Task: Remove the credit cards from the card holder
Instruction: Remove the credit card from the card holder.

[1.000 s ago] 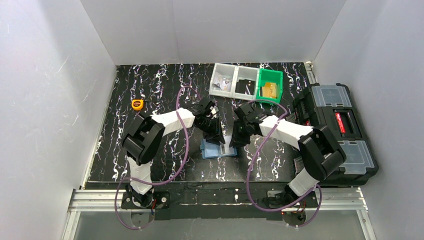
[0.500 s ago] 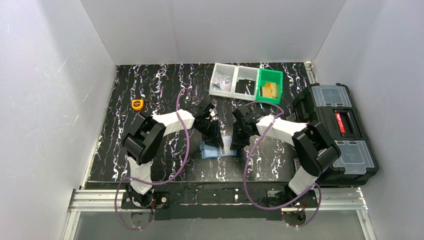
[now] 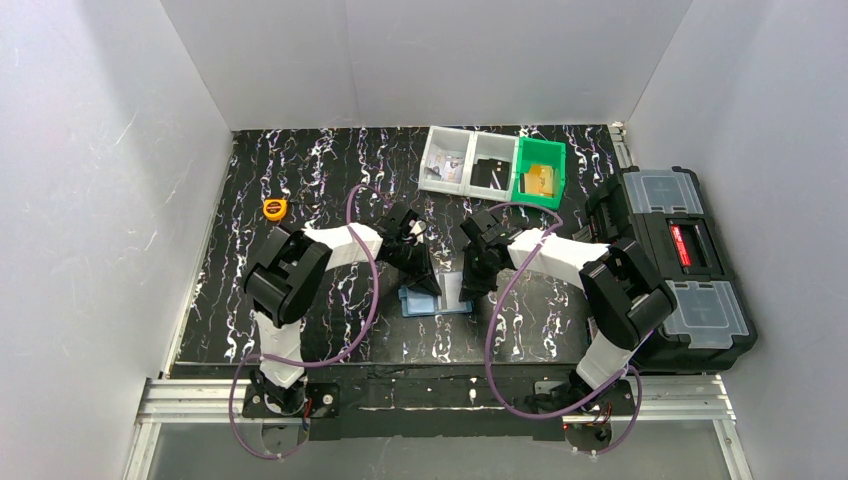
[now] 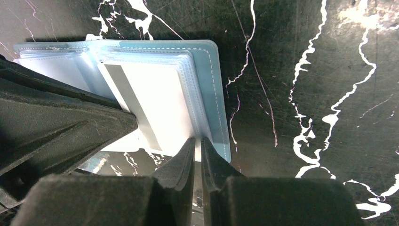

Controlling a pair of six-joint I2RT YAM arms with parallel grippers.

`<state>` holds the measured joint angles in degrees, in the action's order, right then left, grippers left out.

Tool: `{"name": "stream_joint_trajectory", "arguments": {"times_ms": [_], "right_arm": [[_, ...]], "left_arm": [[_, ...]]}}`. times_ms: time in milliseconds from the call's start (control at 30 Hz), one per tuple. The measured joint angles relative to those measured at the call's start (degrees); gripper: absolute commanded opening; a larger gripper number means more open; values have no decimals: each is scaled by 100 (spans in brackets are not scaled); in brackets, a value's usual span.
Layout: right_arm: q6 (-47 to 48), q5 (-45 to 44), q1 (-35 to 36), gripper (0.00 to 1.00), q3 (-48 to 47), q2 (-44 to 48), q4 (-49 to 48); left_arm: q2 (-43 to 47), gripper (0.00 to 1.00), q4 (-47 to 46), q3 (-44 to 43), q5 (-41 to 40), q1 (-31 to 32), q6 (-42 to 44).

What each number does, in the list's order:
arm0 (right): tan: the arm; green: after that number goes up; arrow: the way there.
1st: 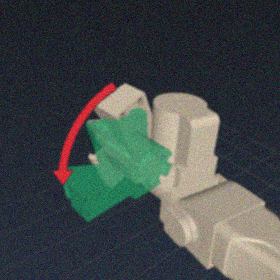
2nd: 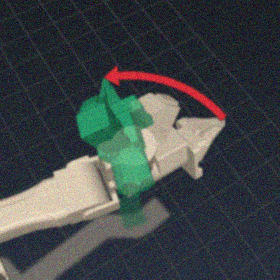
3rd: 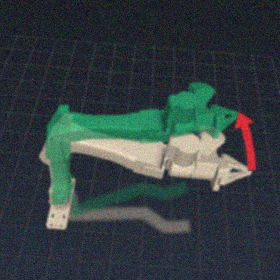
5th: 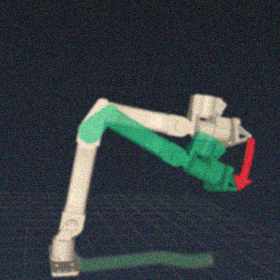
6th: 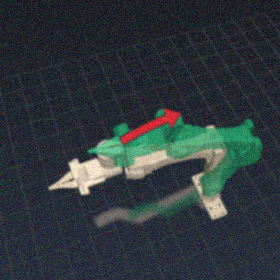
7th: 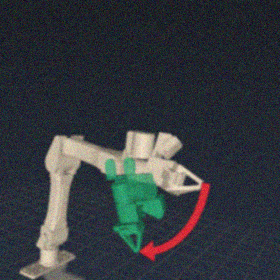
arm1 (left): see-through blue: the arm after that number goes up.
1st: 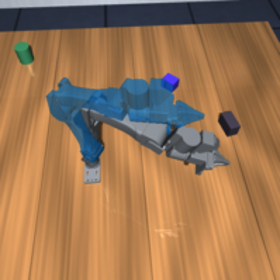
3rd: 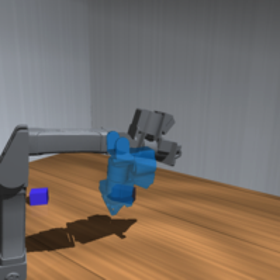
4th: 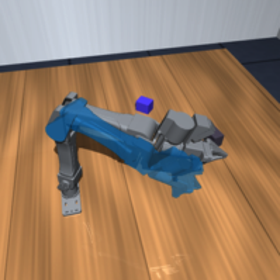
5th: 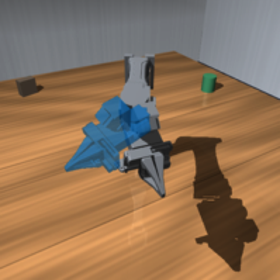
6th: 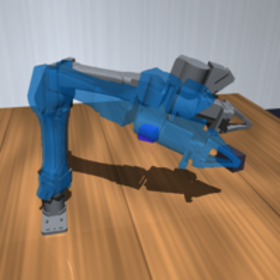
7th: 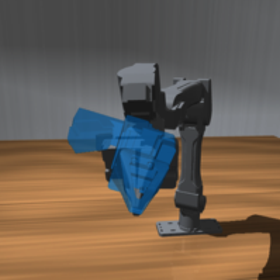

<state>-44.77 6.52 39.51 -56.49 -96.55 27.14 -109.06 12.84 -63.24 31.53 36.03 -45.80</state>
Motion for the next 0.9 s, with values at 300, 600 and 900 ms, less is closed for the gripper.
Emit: {"name": "stream_joint_trajectory", "arguments": {"times_ms": [300,600,900], "right_arm": [[-4,0,4,14,-15,-20,31],[-98,-20,31,11,-37,-44,68],[-352,120,74,9,2,-85,-87]], "left_arm": [[39,0,-219,162,127,-70,-118],[105,0,-179,192,157,-122,-24],[254,0,59,304,221,-273,326]]}}
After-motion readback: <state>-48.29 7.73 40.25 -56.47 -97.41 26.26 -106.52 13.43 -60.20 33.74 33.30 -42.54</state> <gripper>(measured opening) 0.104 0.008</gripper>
